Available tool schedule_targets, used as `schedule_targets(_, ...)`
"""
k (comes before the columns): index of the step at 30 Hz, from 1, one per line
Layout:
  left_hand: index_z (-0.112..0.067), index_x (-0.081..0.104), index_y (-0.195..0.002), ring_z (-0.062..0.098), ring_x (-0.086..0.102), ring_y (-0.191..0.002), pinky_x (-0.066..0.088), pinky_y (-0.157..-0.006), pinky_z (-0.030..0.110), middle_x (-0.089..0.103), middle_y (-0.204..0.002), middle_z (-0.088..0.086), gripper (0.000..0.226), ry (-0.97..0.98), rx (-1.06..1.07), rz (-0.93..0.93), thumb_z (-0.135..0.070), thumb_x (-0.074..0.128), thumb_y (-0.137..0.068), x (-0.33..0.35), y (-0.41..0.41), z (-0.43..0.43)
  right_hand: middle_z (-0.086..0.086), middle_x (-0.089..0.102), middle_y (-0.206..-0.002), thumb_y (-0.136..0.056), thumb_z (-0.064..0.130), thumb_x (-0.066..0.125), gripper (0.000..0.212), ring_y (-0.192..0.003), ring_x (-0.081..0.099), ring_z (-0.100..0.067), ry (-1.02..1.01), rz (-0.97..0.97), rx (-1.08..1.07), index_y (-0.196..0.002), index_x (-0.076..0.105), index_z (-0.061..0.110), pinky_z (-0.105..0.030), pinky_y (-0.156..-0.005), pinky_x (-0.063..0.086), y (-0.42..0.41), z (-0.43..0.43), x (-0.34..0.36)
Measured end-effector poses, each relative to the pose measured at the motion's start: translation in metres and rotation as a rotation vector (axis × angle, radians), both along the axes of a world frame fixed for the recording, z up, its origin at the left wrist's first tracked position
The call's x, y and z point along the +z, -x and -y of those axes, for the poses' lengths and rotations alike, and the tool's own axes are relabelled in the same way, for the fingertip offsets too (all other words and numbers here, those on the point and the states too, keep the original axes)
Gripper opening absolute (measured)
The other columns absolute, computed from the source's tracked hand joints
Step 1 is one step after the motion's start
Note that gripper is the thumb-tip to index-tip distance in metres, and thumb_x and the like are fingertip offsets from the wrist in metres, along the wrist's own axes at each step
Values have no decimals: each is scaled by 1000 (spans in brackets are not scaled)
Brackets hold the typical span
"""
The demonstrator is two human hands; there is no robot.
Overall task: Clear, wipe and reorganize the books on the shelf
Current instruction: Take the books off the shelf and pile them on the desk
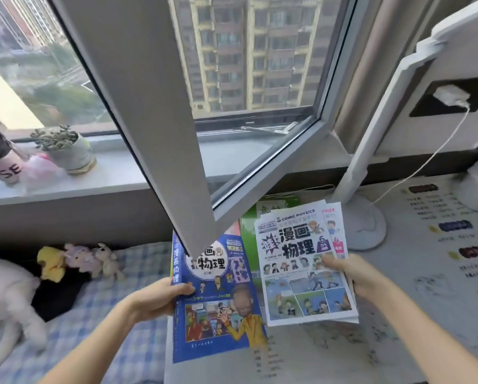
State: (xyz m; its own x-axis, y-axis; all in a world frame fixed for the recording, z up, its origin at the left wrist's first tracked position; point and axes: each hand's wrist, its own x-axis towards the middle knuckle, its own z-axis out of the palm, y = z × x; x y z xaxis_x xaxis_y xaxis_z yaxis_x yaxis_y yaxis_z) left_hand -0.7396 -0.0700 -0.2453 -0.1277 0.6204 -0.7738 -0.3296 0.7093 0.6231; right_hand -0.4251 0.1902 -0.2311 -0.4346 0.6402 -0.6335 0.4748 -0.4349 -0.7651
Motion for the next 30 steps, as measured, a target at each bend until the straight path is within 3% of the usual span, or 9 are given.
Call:
schedule_targets(5, -2, 64, -101, 18, 70, -61, 54, -52, 26, 73, -78, 6, 20, 185, 50, -330, -19, 58, -94, -30, 38, -12, -12, 71, -89, -83, 3, 70, 3, -82, 67, -26, -178, 351, -152, -84, 68, 1, -40, -82, 56, 32, 12, -53)
schedule_targets(8, 7, 63, -94, 21, 68, -55, 58, -55, 34, 72, -71, 14, 27, 127, 225, -312, -19, 60, -94, -50, 44, -12, -11, 70, -86, -84, 4, 69, 5, -69, 62, -19, -242, 333, -220, -87, 67, 1, -21, -55, 50, 40, 22, -56)
schedule_targets(11, 1, 60, -79, 20, 66, -49, 55, -47, 31, 69, -66, 14, 25, 90, 390, -301, -18, 58, -95, -66, 49, -18, -11, 70, -92, -86, 4, 68, 5, -75, 63, -19, -273, 241, -185, -88, 66, 8, -28, -64, 49, 48, 16, -53)
schedule_targets(16, -2, 55, -83, 25, 62, -60, 55, -45, 31, 64, -80, 18, 21, 83, 518, -372, -18, 54, -97, -81, 72, -42, -10, 65, -102, -92, 8, 61, 16, -81, 60, -19, -327, 212, -131, -107, 59, 2, -24, -58, 44, 76, -8, -52)
schedule_targets(20, -6, 60, -78, 25, 64, -71, 55, -78, 47, 69, -97, 23, 14, 108, 399, -543, -8, 59, -91, -88, 89, -64, -11, 57, -125, -95, 16, 58, 39, -91, 60, -21, -270, 246, -153, -126, 45, -4, -20, -53, 44, 99, -26, -62)
schedule_targets(22, -8, 59, -73, 27, 62, -84, 52, -85, 46, 68, -100, 20, 16, 163, 304, -646, -5, 58, -89, -86, 90, -68, -15, 56, -127, -94, 19, 59, 46, -96, 57, -24, -262, 326, -125, -129, 44, -7, -24, -64, 45, 102, -31, -69)
schedule_targets(25, 3, 65, -98, 33, 63, -103, 51, -90, 42, 67, -111, 21, 18, 191, 128, -780, -12, 58, -90, -85, 92, -69, -18, 61, -118, -93, 16, 59, 36, -92, 57, -24, -283, 320, -135, -123, 51, -5, -27, -66, 44, 103, -30, -67)
schedule_targets(27, 2, 65, -108, 32, 62, -107, 48, -89, 37, 66, -114, 17, 26, 159, 58, -826, -16, 56, -91, -77, 90, -69, -14, 63, -111, -95, 10, 56, 23, -88, 59, -23, -225, 169, -190, -115, 57, -2, -25, -60, 45, 99, -26, -57)
schedule_targets(30, -3, 66, -91, 24, 60, -87, 43, -69, 31, 66, -90, 9, 15, 138, 90, -813, -14, 55, -93, -68, 85, -67, -16, 65, -107, -97, 9, 54, 13, -81, 61, -22, -115, -5, -287, -106, 59, 1, -30, -63, 48, 87, -18, -33)
